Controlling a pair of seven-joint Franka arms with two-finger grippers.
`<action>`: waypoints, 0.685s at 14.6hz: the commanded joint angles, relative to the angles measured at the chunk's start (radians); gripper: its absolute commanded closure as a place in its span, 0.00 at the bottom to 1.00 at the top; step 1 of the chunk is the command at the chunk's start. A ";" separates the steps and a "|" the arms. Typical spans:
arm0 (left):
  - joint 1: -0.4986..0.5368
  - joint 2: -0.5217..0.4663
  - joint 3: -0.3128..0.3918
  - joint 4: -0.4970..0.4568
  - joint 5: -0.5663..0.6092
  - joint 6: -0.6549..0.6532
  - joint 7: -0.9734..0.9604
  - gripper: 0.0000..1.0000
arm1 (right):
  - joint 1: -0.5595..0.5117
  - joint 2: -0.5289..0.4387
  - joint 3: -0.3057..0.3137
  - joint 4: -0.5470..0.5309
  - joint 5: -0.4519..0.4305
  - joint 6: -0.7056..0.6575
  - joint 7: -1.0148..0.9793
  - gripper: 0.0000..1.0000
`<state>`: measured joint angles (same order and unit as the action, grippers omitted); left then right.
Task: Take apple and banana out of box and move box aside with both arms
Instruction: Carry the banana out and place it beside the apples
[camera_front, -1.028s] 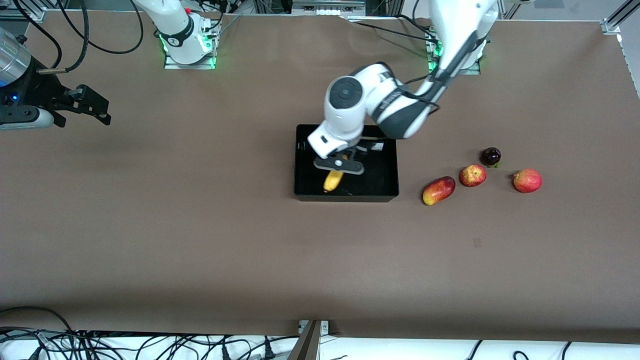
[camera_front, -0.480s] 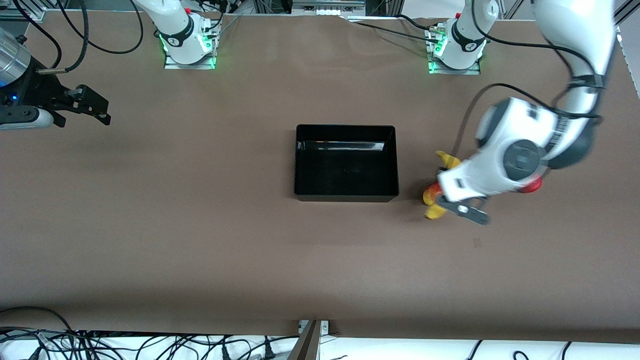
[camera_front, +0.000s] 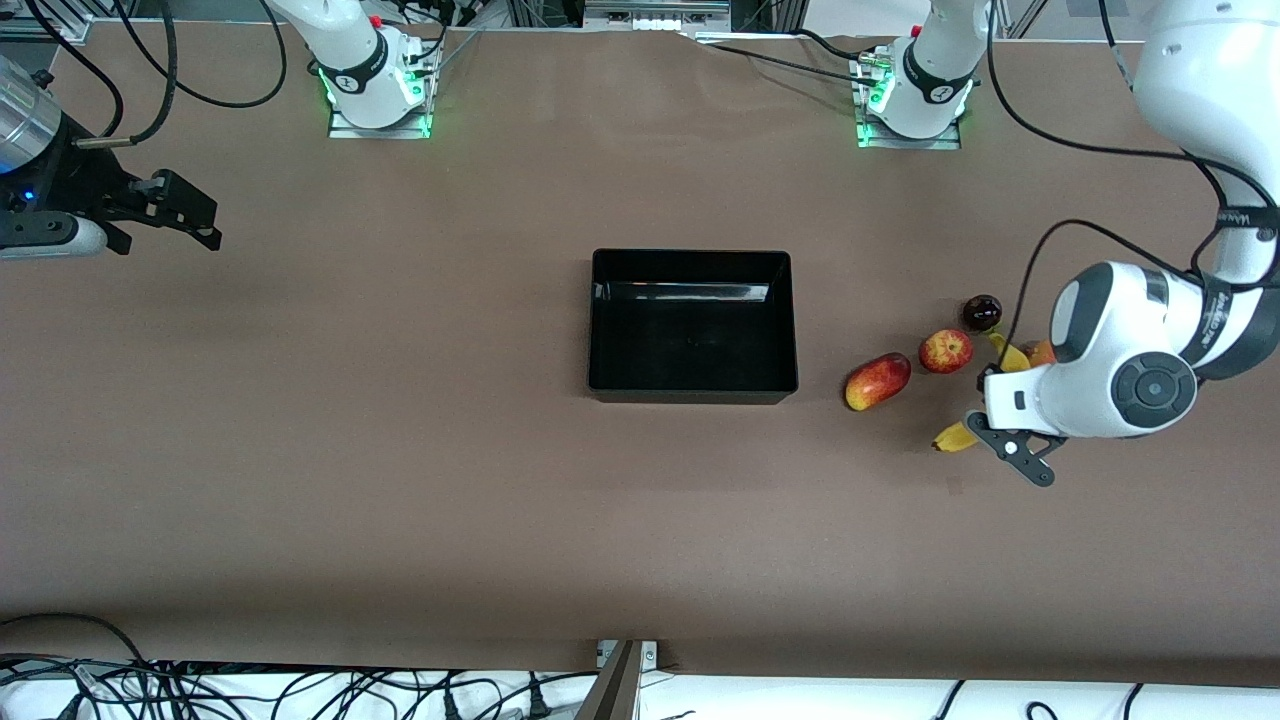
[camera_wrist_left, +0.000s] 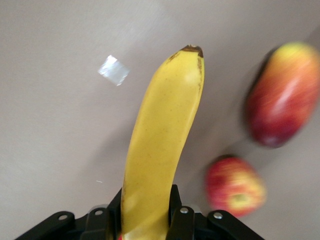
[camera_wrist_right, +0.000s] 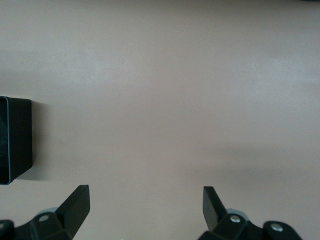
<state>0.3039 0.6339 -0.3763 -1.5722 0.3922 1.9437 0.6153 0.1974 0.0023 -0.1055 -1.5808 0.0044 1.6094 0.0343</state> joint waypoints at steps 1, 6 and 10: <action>0.070 0.093 -0.013 0.032 0.056 0.078 0.183 0.84 | -0.009 0.004 0.006 0.016 -0.010 -0.014 -0.010 0.00; 0.087 0.142 -0.013 0.028 0.062 0.138 0.290 0.00 | -0.009 0.004 0.006 0.016 -0.010 -0.014 -0.010 0.00; 0.090 0.124 -0.022 0.037 0.053 0.123 0.288 0.00 | -0.009 0.004 0.006 0.016 -0.010 -0.014 -0.010 0.00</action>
<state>0.3894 0.7705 -0.3843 -1.5595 0.4300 2.0899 0.8870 0.1973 0.0024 -0.1056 -1.5808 0.0044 1.6094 0.0343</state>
